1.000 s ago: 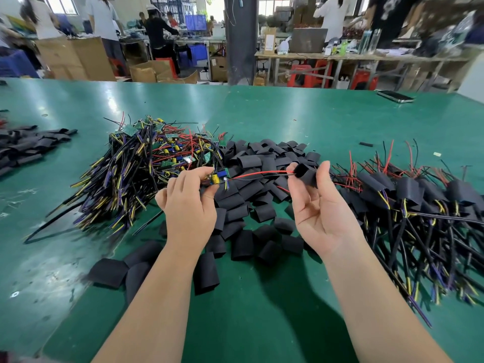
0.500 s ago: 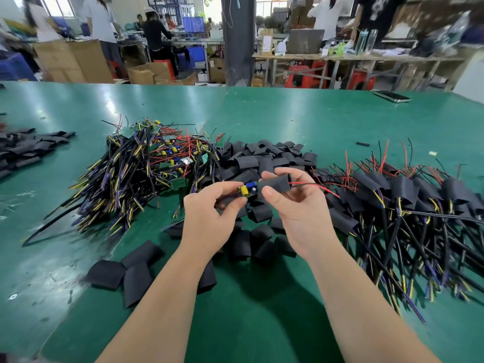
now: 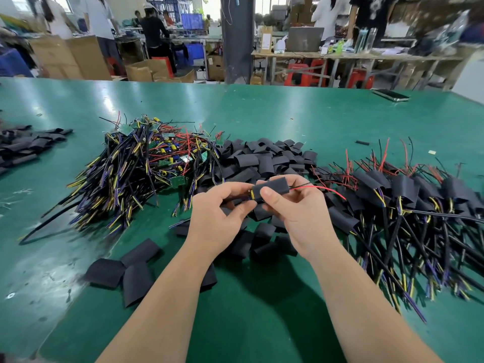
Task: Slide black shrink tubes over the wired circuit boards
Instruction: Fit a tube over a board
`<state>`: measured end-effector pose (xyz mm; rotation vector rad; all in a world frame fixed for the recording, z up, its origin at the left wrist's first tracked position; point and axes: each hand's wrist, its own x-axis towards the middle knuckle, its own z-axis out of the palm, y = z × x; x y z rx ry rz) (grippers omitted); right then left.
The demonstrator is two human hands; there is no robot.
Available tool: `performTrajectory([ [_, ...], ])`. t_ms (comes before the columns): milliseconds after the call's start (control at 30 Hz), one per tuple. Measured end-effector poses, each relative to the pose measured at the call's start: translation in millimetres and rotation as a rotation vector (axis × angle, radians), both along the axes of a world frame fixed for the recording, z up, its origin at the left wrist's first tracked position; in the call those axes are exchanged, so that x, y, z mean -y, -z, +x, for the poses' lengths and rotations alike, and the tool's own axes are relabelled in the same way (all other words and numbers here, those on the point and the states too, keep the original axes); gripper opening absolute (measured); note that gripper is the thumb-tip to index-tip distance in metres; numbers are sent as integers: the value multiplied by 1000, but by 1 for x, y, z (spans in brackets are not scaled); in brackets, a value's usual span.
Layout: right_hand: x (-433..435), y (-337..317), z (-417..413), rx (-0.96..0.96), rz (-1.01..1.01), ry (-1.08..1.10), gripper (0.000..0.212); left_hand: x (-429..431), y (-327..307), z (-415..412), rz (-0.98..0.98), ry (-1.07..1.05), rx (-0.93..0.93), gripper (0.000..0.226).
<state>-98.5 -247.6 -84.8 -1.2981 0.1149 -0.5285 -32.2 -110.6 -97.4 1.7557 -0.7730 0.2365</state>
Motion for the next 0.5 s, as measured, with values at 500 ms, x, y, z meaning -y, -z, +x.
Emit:
performTrajectory([
  [500,-6,-1,1,-63,330,-9,15,3,-3,2,-148,-35,-120,24],
])
